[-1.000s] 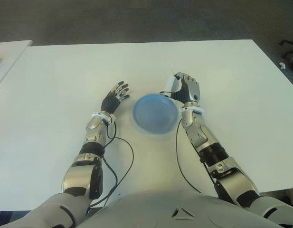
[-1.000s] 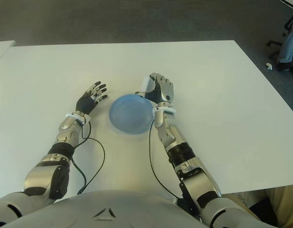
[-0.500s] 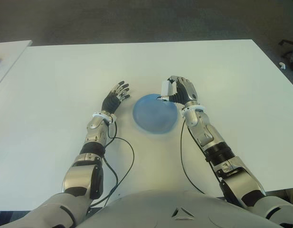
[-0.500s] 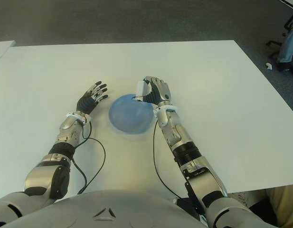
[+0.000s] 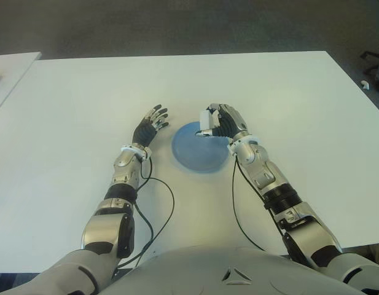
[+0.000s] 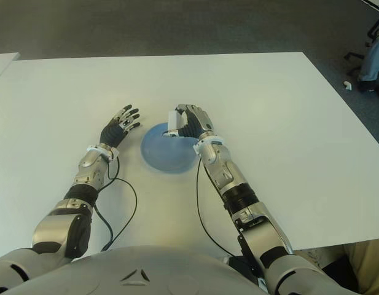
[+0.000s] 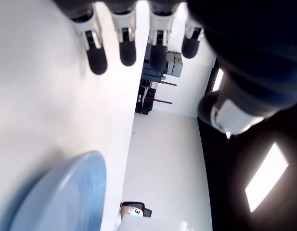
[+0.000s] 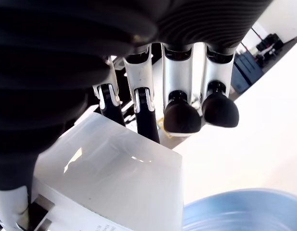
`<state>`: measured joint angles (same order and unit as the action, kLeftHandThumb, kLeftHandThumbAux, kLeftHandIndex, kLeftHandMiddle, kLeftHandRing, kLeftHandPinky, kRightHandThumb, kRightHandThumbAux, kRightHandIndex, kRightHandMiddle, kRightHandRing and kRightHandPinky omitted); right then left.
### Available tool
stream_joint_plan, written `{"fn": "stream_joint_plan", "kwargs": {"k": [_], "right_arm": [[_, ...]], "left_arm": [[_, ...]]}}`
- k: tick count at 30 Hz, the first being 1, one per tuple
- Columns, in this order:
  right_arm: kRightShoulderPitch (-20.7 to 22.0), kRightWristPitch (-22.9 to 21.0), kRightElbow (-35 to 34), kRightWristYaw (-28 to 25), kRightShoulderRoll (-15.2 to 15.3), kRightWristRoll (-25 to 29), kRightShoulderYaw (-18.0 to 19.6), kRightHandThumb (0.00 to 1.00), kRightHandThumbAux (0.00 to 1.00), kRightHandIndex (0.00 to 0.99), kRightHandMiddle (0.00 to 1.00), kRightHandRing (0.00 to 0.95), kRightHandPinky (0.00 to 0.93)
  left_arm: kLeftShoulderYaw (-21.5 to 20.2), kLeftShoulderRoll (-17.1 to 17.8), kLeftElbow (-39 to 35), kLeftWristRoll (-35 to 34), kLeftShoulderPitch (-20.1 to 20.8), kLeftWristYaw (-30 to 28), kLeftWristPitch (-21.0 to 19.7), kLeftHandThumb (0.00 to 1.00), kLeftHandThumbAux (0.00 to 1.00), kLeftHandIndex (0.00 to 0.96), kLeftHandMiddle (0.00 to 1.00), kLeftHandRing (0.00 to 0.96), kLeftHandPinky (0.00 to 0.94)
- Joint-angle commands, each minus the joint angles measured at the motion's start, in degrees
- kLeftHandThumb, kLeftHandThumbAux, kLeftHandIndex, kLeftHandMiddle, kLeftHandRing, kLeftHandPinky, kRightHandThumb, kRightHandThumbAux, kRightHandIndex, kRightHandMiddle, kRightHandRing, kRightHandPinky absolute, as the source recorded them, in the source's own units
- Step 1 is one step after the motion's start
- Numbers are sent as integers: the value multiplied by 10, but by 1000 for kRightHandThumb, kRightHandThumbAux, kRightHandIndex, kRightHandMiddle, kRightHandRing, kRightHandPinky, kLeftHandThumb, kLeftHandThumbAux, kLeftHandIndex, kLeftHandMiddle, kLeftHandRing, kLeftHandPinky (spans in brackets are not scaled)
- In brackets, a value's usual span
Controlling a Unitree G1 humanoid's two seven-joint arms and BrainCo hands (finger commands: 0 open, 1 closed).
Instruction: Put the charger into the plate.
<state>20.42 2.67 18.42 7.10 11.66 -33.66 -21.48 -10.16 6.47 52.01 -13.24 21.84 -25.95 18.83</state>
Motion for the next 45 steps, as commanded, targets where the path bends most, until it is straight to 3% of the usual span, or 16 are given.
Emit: {"fn": "stream_joint_plan", "kwargs": {"k": [1, 18, 24, 26, 28, 30, 31, 34, 37, 45], "right_arm": [[5, 14, 14, -16, -6, 8, -7, 858, 675, 404, 532, 816, 778], [11, 76, 31, -67, -9, 30, -17, 856, 675, 403, 520, 783, 746], [23, 146, 50, -92, 10, 32, -28, 850, 673, 399, 543, 679, 580], [28, 173, 59, -99, 17, 33, -32, 845, 671, 400, 534, 592, 496], [33, 195, 69, -103, 23, 30, -36, 764, 686, 413, 483, 469, 383], [38, 212, 75, -103, 33, 14, -43, 676, 489, 333, 373, 343, 282], [40, 218, 77, -102, 39, 4, -48, 620, 373, 224, 239, 220, 181], [36, 226, 65, -96, 60, -26, -58, 519, 210, 76, 78, 71, 59], [37, 224, 58, -88, 68, -49, -63, 457, 152, 24, 25, 23, 19], [32, 210, 33, -94, 76, -69, -62, 337, 129, 1, 1, 1, 0]], "left_arm": [[5, -3, 12, 12, -8, 9, -9, 0, 604, 93, 128, 99, 90], [1, -6, 14, 10, -5, 11, -10, 0, 609, 94, 135, 106, 103], [2, -6, 14, 12, -5, 12, -7, 0, 605, 86, 119, 98, 98], [2, -6, 14, 13, -6, 13, -5, 0, 603, 86, 119, 102, 104], [2, -6, 15, 12, -6, 13, -4, 0, 601, 87, 124, 108, 115], [1, -6, 15, 10, -6, 12, -3, 0, 602, 89, 127, 112, 120], [0, -7, 15, 9, -6, 11, -4, 0, 605, 89, 128, 115, 122], [-1, -7, 15, 7, -5, 9, -4, 0, 611, 89, 128, 116, 119], [-2, -6, 14, 5, -5, 5, -3, 0, 617, 88, 127, 114, 114], [-3, -5, 14, 3, -6, -6, 3, 0, 643, 100, 142, 118, 110]]}}
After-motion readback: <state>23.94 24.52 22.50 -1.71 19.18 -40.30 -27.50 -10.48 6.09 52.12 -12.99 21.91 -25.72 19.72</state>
